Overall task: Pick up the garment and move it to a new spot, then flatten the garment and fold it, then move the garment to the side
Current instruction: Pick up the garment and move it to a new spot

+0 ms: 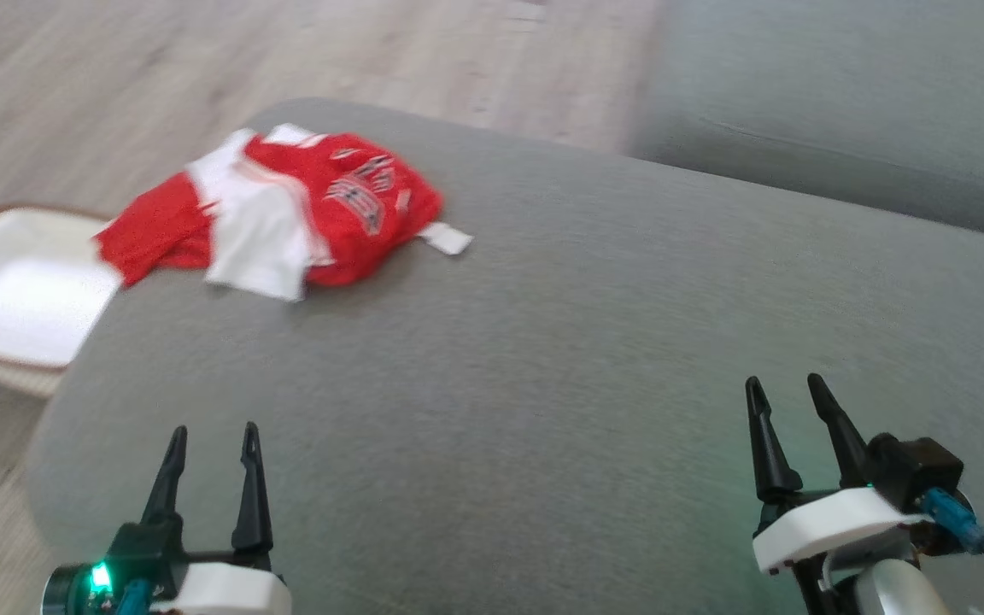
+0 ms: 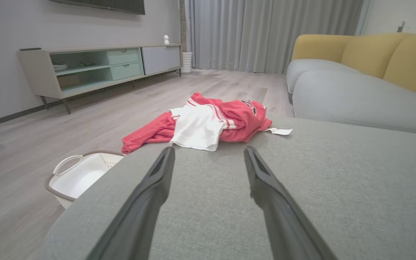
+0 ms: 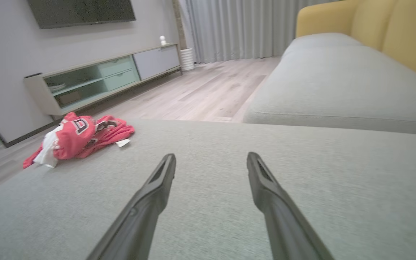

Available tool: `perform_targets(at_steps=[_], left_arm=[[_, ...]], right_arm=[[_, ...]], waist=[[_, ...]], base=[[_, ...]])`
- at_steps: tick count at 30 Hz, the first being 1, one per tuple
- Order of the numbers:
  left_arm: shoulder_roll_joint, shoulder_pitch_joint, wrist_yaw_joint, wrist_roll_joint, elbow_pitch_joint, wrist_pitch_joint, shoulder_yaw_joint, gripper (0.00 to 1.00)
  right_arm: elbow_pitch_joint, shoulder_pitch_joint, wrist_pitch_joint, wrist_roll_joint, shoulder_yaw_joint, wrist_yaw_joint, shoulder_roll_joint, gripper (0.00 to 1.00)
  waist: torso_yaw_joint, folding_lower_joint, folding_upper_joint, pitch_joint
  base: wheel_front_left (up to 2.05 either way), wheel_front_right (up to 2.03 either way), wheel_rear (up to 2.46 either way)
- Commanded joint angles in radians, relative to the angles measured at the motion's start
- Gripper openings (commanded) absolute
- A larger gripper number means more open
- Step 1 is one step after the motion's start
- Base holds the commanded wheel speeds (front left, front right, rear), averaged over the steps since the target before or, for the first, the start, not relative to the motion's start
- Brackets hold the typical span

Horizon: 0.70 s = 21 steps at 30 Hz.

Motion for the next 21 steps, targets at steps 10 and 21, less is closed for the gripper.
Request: perform_targets(at_steps=[10,21], left_arm=[[0.025,-0.01,0.019,-0.008,-0.078,0.007,0.042,1.0],[0.026,-0.209,-0.056,-0.146,-0.18,0.182,0.059,1.0]], right_arm=[[-0.013,-0.074,-0.023,-0.003,0.037,0.008,-0.007,1.0],[-0.039,-0.094,-0.009,-0.041,0.0,0.008,-0.007,1.0]], waist=[[0.162,0.0,0.0,0.024],[0.114,0.0,0.0,0.103]], base=[[0.0,0.0,0.0],[0.0,0.0,0.0]])
